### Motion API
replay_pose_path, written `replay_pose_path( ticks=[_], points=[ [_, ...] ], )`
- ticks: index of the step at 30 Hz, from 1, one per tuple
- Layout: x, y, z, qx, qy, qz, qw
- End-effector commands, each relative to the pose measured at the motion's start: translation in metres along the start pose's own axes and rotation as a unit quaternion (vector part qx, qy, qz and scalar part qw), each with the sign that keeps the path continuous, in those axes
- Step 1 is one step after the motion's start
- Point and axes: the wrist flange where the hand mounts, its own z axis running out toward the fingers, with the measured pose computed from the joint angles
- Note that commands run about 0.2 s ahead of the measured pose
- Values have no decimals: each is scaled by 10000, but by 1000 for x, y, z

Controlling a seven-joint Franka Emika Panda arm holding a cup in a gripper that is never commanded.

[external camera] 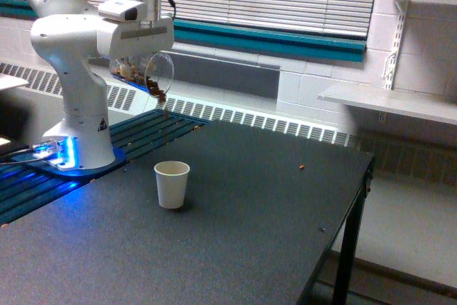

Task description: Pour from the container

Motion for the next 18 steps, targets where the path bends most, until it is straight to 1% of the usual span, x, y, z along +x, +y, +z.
replay_pose_path(
  ticks=[1, 18],
  points=[
    [-1, 3, 11, -108, -94, -64, 9999],
    [4, 2, 17, -147, -157, -132, 9997]
  ],
)
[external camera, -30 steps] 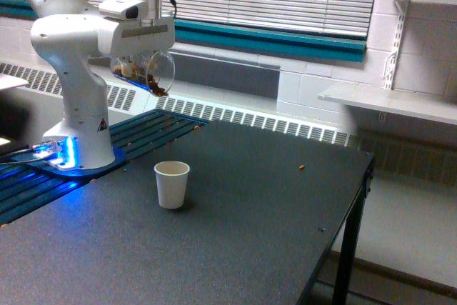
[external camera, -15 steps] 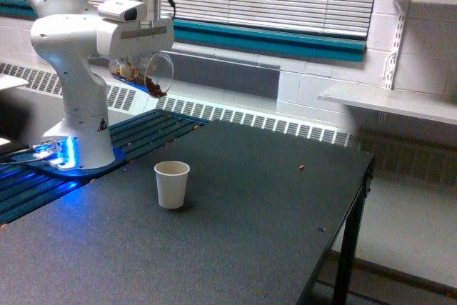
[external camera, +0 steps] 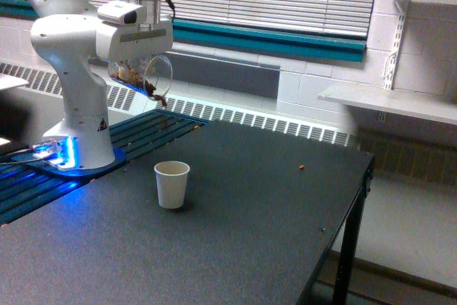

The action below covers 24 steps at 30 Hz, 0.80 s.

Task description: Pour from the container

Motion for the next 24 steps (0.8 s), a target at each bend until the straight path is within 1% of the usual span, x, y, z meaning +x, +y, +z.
replay_pose_path(
  ticks=[1, 24],
  points=[
    [1, 0, 11, -85, -76, -105, 9999],
    [10, -4, 16, -147, -159, -191, 9996]
  ],
)
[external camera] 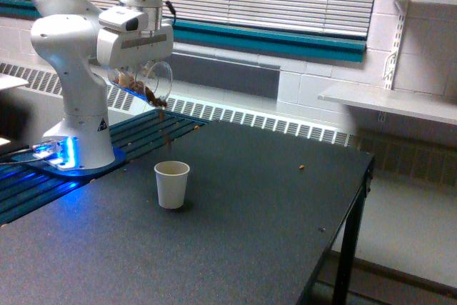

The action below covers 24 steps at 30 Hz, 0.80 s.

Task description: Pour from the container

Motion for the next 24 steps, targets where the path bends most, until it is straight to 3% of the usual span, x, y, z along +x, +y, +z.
replay_pose_path(
  ticks=[1, 24],
  points=[
    [0, -3, 8, -63, -45, -142, 9999],
    [1, -9, 18, -154, -218, -216, 9994]
  ],
)
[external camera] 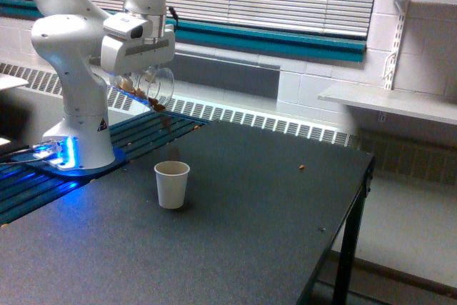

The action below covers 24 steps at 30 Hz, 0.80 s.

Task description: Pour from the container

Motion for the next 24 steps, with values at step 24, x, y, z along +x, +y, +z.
replay_pose_path(
  ticks=[24],
  points=[
    [0, -7, 19, -240, -369, -218, 9988]
  ],
)
